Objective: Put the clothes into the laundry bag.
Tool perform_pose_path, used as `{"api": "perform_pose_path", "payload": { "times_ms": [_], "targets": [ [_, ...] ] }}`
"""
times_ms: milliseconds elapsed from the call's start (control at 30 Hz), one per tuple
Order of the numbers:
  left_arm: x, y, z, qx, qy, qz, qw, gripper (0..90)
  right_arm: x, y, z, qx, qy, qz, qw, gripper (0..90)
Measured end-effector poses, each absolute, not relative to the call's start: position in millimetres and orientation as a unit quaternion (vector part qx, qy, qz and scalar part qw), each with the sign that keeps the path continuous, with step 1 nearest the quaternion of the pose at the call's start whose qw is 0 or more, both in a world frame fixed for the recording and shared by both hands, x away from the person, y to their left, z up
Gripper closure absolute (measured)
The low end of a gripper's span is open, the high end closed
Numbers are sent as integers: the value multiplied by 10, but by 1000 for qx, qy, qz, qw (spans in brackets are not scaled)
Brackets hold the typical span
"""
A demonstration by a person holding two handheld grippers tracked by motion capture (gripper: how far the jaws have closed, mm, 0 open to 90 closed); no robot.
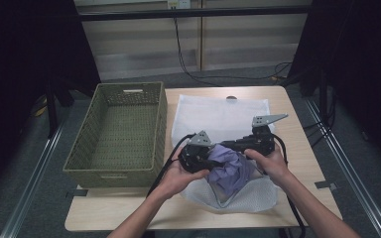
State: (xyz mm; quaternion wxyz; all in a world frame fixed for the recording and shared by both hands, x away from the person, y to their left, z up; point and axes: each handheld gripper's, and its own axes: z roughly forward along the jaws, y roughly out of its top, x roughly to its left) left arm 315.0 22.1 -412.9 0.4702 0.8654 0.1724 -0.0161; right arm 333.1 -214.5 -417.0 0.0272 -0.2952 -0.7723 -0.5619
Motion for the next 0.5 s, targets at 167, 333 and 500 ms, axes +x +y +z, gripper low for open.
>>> {"api": "perform_pose_path", "payload": {
  "times_ms": [167, 333, 500],
  "targets": [
    [3250, 59, -4425, 874, 185, -20, 448, 832, 3339, -2181, -4183, -299, -770, -562, 28, 884],
    [3340, 57, -4575, 873, 201, -13, 444, 827, 3323, -2182, -4197, -297, -775, -558, 29, 884],
    [3377, 58, -4702, 872, 210, -12, 442, 823, 3294, -2176, -4244, -299, -779, -550, 31, 883]
  ]
}}
